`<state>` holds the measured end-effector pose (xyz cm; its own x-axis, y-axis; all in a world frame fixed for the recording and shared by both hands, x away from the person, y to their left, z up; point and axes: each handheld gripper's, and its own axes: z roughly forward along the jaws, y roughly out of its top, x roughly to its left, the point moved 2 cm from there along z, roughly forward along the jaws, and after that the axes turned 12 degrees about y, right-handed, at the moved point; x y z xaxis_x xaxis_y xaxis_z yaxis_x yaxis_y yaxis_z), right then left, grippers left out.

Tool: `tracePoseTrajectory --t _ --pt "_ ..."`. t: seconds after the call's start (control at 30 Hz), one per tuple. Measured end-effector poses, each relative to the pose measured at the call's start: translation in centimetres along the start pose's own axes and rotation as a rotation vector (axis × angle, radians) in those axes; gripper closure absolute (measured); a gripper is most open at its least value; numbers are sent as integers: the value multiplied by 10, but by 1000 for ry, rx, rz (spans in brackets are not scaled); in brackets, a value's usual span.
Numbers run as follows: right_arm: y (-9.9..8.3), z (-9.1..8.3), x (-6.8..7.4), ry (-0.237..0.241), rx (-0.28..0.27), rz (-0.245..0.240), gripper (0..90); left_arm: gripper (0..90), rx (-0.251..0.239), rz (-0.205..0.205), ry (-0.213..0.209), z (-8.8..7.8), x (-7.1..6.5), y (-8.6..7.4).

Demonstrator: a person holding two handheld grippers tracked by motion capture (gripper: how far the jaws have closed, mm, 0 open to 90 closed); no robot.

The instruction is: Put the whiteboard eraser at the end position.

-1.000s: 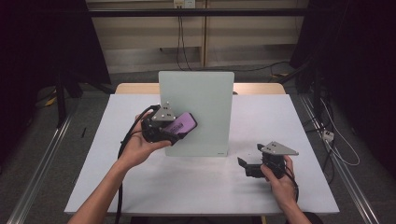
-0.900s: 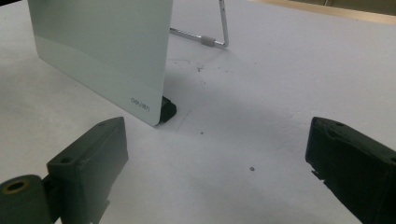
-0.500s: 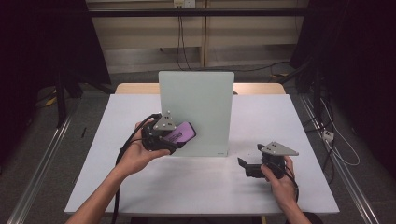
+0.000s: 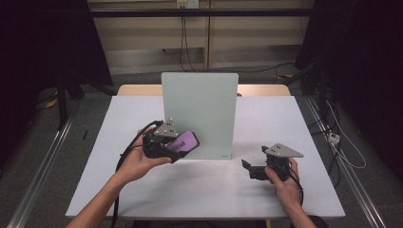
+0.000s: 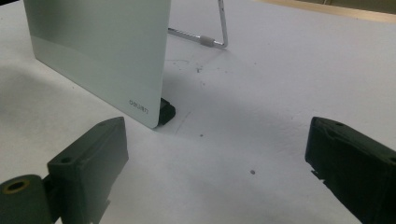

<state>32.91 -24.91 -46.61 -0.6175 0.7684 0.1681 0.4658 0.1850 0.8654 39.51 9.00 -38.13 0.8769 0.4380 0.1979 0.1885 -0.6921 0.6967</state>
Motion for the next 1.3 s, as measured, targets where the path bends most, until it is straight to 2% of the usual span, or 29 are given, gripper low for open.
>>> tracePoseTrajectory --t 0.3,0.37,0.47,0.57,0.8,1.3 --pt "-2 -4 0 14 -1 -4 56 408 25 0 -20 4 -9 2" --pt "-2 -4 -1 15 -7 -2 56 409 36 14 -27 5 -11 2" --pt "-2 -4 -1 16 -6 -3 58 408 26 31 -24 6 -14 3" --pt "-2 -5 -1 23 -7 2 57 408 23 18 -42 9 -16 3" --pt "-2 -4 -1 27 -8 -5 59 408 59 20 -71 16 -24 2" --pt "0 -2 1 22 -4 -13 57 408 79 69 -139 22 -43 3"
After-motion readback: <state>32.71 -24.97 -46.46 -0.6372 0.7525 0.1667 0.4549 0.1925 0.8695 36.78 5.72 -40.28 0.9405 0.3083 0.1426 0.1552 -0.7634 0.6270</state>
